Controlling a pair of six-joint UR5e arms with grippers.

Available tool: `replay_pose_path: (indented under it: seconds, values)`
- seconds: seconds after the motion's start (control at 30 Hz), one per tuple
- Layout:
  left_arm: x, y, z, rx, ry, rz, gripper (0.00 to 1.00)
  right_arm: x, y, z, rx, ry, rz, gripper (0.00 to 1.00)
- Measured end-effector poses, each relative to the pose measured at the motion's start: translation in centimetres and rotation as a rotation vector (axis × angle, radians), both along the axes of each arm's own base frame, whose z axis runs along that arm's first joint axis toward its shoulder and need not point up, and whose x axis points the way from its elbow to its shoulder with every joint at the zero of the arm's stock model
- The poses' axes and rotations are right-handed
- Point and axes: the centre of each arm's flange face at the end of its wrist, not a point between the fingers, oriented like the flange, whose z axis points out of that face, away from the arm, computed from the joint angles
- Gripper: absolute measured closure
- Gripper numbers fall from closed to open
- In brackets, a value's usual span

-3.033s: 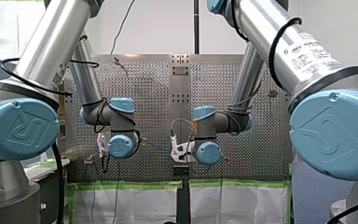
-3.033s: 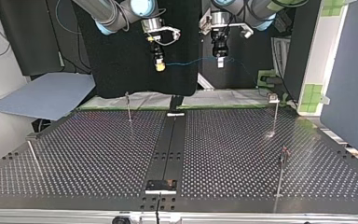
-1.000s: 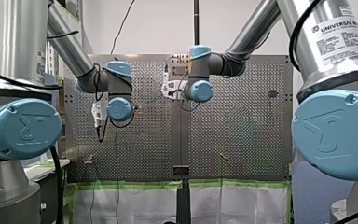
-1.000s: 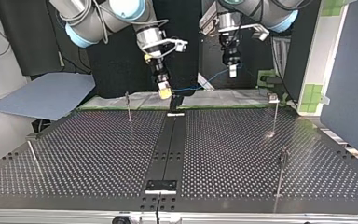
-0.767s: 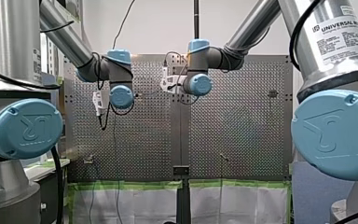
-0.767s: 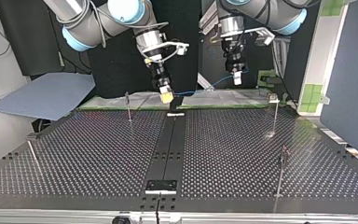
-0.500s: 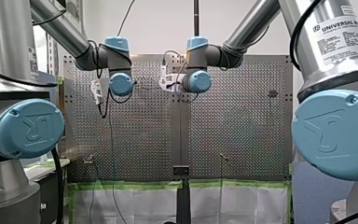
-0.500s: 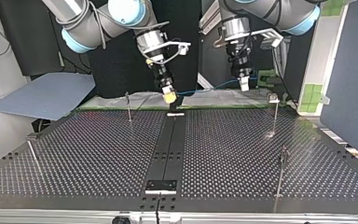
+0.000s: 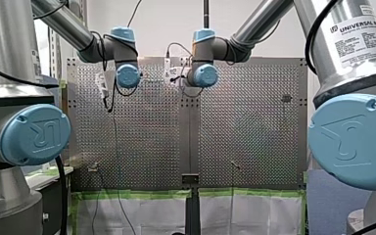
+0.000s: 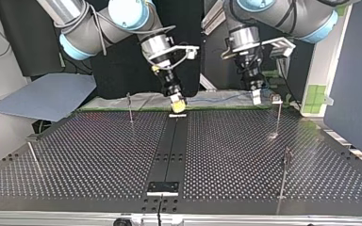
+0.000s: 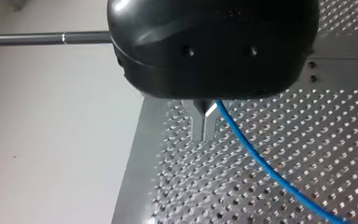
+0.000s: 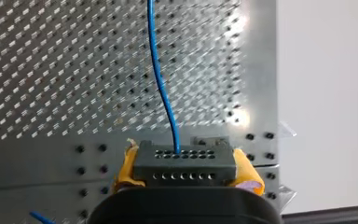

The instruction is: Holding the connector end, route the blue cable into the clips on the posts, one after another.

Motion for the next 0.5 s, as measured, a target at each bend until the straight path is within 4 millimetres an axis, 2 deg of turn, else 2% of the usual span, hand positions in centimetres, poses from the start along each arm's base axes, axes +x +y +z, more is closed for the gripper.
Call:
replay_pose_path:
  seconds: [0.5]
  values:
    - [3.3, 4.2, 3.1, -0.01, -0.033, 0.017, 1.0, 2.3, 0.2, 5.7, -0.018, -0.059, 0.041, 1.0]
